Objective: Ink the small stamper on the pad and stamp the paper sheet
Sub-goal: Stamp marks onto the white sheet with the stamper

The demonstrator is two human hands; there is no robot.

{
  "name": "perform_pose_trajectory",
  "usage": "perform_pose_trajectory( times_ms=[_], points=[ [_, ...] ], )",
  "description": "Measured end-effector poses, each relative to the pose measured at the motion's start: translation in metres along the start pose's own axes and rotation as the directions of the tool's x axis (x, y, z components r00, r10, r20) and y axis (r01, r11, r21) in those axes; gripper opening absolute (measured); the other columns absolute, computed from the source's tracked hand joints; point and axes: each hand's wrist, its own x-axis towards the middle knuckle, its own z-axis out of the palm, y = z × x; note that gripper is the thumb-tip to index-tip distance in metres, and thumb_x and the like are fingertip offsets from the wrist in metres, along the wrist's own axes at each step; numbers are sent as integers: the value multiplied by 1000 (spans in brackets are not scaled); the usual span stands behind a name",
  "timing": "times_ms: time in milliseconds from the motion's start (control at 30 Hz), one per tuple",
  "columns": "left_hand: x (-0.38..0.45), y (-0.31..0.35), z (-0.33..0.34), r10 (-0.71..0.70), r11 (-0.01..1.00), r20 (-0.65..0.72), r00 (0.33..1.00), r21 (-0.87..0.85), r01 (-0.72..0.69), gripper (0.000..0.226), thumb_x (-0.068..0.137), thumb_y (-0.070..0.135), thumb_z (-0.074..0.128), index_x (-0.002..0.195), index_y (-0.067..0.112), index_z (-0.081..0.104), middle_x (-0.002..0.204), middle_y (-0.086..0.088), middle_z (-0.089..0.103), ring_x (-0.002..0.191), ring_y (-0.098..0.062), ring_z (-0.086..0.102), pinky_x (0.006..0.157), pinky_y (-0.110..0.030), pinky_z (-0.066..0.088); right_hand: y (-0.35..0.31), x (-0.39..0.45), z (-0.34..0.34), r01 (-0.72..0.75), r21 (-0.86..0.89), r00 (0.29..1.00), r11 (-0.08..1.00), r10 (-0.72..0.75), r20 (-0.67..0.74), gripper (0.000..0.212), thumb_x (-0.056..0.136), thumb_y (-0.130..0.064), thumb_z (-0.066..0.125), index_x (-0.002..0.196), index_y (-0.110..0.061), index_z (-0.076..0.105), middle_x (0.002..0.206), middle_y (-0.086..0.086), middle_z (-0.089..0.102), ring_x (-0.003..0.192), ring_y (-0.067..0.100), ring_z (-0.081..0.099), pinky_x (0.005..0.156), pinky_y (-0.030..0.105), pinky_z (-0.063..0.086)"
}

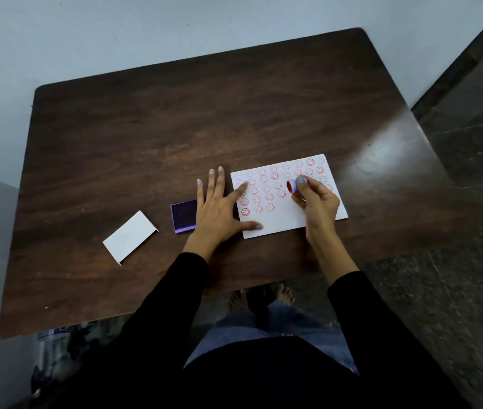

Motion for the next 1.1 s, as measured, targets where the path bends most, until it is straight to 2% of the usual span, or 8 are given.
perform_pose_trajectory(
  times_ms=[100,200,233,300,400,533,900,1100],
  points=[
    [0,-1,2,11,1000,32,999,-11,-10,99,63,76,58,144,36,19,157,-12,-14,143,-26,-20,111,-44,-20,12,-7,-3,187,-240,977,953,-206,-56,23,83,-21,69,102,-9,69,97,-3,69,89,6,65,78,15,54],
    [0,-3,5,9,998,60,998,-62,-5,99,63,74,60,144,36,17,157,-12,-11,144,-25,-15,114,-42,-16,23,-15,-6,332,-387,933,860,-359,2,28,83,-21,68,107,-8,67,101,-3,67,89,2,62,77,5,50],
    [1,-3,6,7,997,65,998,-78,-2,100,63,73,60,144,36,17,157,-12,-11,145,-25,-14,114,-42,-14,26,-17,-6,377,-410,916,831,-401,29,28,82,-19,69,108,-7,67,101,-3,67,90,3,62,79,6,50],
    [2,-4,6,9,997,64,998,-78,-4,100,63,73,60,144,36,17,157,-12,-11,145,-25,-12,114,-40,-14,30,-20,-7,442,-447,885,778,-460,74,29,81,-17,70,108,-5,66,103,3,68,93,7,62,84,16,52],
    [3,-5,7,15,998,46,999,-60,-12,100,62,74,60,144,36,18,158,-13,-9,145,-26,-11,114,-41,-13,31,-21,-9,485,-488,861,726,-493,122,31,81,-16,71,108,-3,66,107,13,70,96,16,64,89,31,54],
    [3,-5,8,15,998,41,999,-61,-13,99,62,74,60,144,36,19,158,-13,-8,145,-26,-10,115,-41,-13,32,-22,-10,549,-525,820,650,-541,189,30,80,-15,71,107,-3,66,106,17,70,96,25,66,89,38,55],
    [4,-5,8,10,999,41,999,-46,-8,99,61,74,61,144,36,20,158,-13,-7,146,-27,-8,116,-43,-11,34,-22,-10,651,-631,734,422,-560,384,27,79,-9,71,103,-1,67,99,19,71,93,33,63,81,30,47],
    [3,-3,6,8,999,42,999,-40,-6,99,62,73,61,144,35,21,158,-13,-6,146,-27,-7,116,-43,-11,28,-21,-7,681,-662,693,312,-566,447,24,75,-4,72,97,4,66,92,22,70,86,37,63,77,34,50]
  ],
)
